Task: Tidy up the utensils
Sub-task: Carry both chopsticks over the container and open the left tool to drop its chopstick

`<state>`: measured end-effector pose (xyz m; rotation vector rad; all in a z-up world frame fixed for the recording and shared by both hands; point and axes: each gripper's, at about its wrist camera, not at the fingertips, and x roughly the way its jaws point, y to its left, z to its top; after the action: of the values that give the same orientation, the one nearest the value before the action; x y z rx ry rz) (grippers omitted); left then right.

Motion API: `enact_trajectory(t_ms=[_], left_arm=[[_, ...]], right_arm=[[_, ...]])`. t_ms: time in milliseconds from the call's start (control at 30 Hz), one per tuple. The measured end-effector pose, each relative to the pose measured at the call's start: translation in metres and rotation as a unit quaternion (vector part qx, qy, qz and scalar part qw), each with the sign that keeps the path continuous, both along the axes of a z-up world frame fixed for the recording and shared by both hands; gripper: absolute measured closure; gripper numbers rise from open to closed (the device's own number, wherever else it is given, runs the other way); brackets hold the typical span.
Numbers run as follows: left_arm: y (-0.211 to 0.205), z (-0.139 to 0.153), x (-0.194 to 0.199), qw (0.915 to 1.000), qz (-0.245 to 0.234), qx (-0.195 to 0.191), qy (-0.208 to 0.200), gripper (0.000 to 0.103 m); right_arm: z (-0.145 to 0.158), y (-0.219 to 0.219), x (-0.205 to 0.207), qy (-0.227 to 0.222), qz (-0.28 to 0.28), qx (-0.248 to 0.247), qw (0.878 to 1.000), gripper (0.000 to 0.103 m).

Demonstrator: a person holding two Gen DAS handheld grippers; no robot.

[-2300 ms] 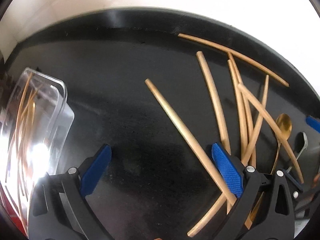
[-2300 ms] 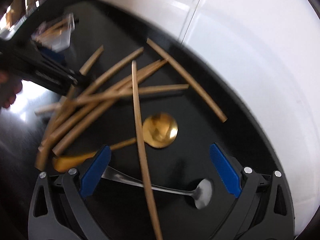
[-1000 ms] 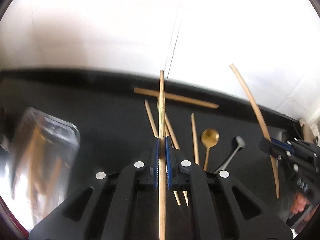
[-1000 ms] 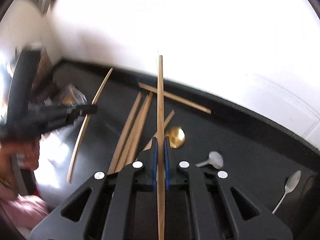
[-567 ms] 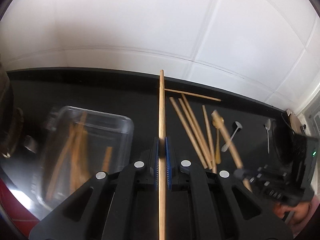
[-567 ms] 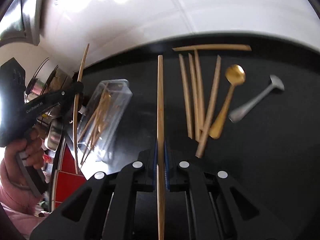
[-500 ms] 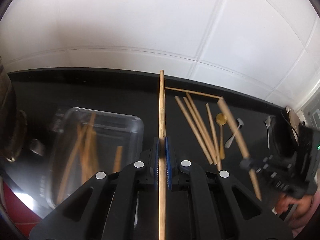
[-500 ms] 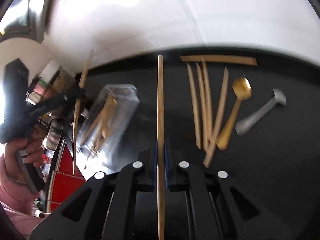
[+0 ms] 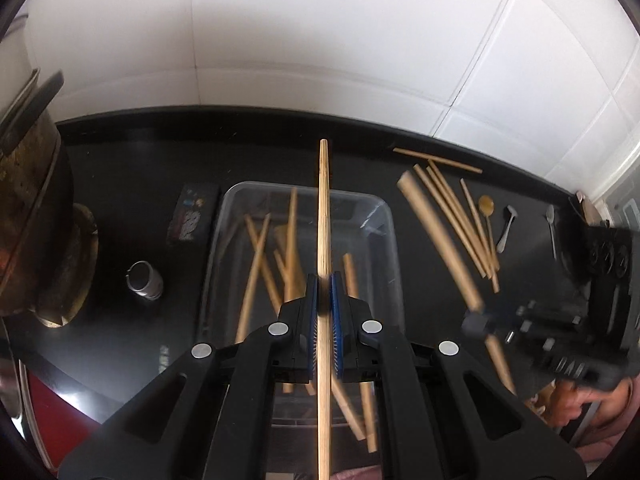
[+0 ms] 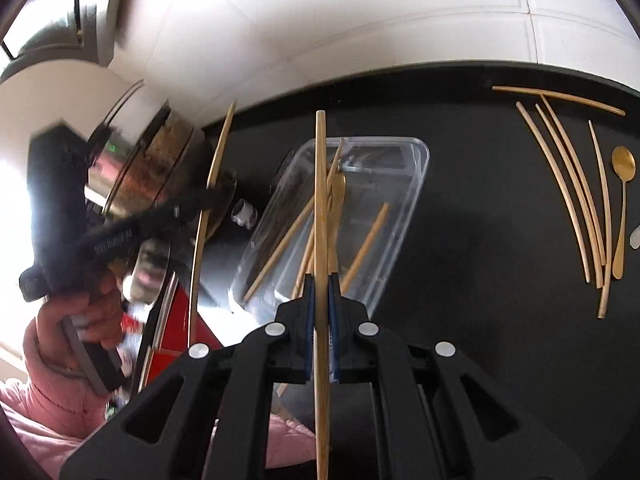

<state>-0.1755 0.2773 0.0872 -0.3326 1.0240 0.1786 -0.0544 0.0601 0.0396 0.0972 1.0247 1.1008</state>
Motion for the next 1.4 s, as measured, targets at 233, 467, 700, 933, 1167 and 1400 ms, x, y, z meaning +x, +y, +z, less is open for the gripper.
enact_trajectory(t_ms=[233, 467, 700, 933, 1167, 1400], left_arm=[[0.02, -0.019, -0.002, 0.9995, -0.026, -0.009, 0.017, 0.098], [0.029, -0.029, -0.001, 0.9984, -0.047, -0.021, 0.022, 0.098], [0.032, -0.036, 0.0, 0.9977, -0.056, -0.03, 0.024, 0.098], [0.036, -0.041, 0.0, 0.9972, -0.058, -0.037, 0.028, 0.098], [0.035, -0.043, 0.003, 0.9963, -0.069, -0.044, 0.027, 0.098], [0.042, -0.046, 0.005, 0.9967, -0.057, -0.051, 0.024, 0.097]], right_arm=[[-0.014, 0.032, -0.021, 0.005, -0.005, -0.011, 1.0, 0.096], [-0.015, 0.046, -0.029, -0.01, -0.013, -0.027, 1.0, 0.096], [-0.018, 0.051, -0.03, -0.009, -0.022, -0.036, 0.999, 0.096], [-0.02, 0.055, -0.036, -0.01, -0.024, -0.04, 0.999, 0.096], [-0.019, 0.052, -0.036, -0.01, -0.036, -0.046, 0.998, 0.096], [-0.017, 0.056, -0.038, -0.013, -0.035, -0.049, 0.998, 0.096]])
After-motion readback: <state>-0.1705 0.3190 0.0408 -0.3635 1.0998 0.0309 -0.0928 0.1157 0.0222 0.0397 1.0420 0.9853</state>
